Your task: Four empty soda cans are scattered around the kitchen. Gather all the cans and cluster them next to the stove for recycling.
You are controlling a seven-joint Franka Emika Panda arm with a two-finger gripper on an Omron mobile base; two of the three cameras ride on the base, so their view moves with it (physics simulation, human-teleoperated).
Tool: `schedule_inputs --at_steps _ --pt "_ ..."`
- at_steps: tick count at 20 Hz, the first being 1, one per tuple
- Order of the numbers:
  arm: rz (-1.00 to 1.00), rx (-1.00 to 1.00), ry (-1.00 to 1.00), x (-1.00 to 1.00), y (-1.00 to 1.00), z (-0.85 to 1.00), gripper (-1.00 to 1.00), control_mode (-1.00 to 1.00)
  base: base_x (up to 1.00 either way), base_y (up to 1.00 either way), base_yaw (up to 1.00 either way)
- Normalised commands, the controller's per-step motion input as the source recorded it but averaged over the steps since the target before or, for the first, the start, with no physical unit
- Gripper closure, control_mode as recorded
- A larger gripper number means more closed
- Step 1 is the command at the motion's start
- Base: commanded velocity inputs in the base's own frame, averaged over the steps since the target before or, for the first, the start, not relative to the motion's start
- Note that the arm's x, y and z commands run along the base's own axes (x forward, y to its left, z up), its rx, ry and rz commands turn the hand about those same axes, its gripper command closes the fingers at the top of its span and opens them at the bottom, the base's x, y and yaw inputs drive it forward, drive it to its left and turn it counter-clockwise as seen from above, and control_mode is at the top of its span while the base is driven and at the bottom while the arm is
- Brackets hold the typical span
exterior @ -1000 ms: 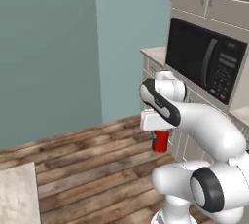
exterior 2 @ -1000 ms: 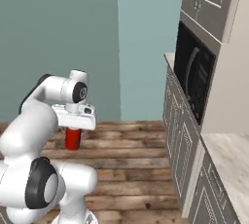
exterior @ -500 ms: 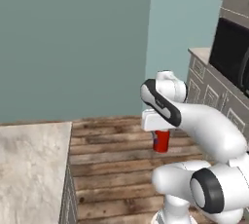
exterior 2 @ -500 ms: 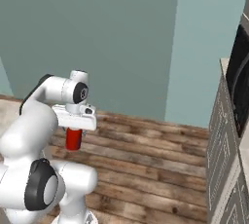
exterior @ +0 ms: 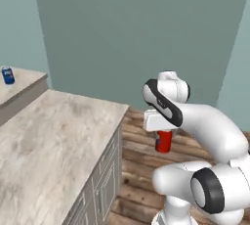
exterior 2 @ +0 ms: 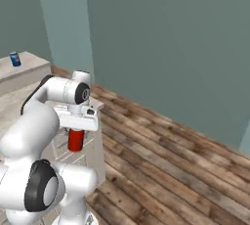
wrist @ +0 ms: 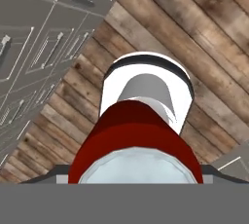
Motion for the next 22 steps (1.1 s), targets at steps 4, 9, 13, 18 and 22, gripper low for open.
schedule_inputs --at_steps 4,9,13,18,22 --pt "0.00 0.00 0.00 0.00 0.00 0.00 1.00 1.00 -0.28 0.00 0.68" --pt "0.00 0.00 0.00 0.00 0.00 0.00 1.00 1.00 -0.23 0.00 0.69" --pt "0.00 0.00 0.00 0.00 0.00 0.00 1.00 1.00 -0.22 0.00 0.70" --pt "0.00 0.00 0.00 0.00 0.00 0.00 1.00 1.00 -0.08 0.00 0.61" --pt "0.00 0.00 0.00 0.00 0.00 0.00 1.00 1.00 0.26 0.00 0.18"
